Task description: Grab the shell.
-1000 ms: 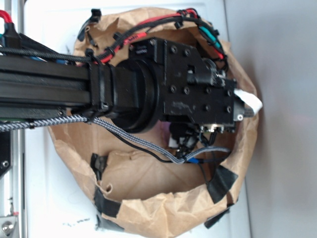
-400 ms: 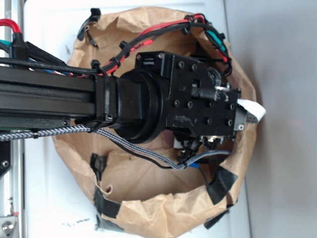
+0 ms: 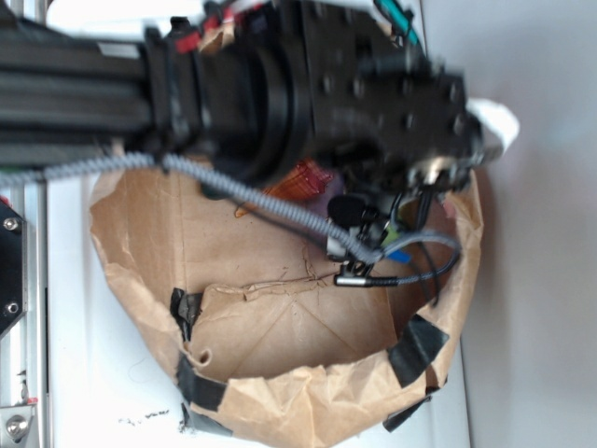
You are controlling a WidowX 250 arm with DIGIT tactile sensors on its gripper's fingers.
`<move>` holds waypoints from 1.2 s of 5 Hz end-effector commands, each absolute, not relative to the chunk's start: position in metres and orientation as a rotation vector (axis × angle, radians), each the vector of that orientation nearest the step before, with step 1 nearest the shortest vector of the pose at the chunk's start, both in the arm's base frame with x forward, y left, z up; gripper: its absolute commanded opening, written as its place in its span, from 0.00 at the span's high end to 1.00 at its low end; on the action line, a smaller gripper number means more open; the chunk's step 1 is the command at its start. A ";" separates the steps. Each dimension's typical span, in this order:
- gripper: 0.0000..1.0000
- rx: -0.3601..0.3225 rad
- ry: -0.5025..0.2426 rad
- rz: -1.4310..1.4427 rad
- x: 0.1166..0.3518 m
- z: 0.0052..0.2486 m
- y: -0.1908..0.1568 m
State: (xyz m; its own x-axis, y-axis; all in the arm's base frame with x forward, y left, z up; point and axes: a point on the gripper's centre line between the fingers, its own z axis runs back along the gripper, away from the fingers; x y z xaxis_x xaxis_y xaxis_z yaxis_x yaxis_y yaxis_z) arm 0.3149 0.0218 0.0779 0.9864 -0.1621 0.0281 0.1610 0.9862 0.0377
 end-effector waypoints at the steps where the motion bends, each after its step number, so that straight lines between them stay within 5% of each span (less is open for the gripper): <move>1: 0.00 0.114 -0.091 -0.054 0.330 0.093 0.042; 4: 0.00 0.178 -0.043 -0.188 0.324 0.045 0.005; 6: 0.00 0.221 -0.038 -0.204 0.316 0.034 0.000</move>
State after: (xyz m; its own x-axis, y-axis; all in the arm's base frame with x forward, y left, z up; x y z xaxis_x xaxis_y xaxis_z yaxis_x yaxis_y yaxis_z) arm 0.3150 0.0044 0.0324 0.9804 -0.1968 -0.0019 0.1924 0.9563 0.2201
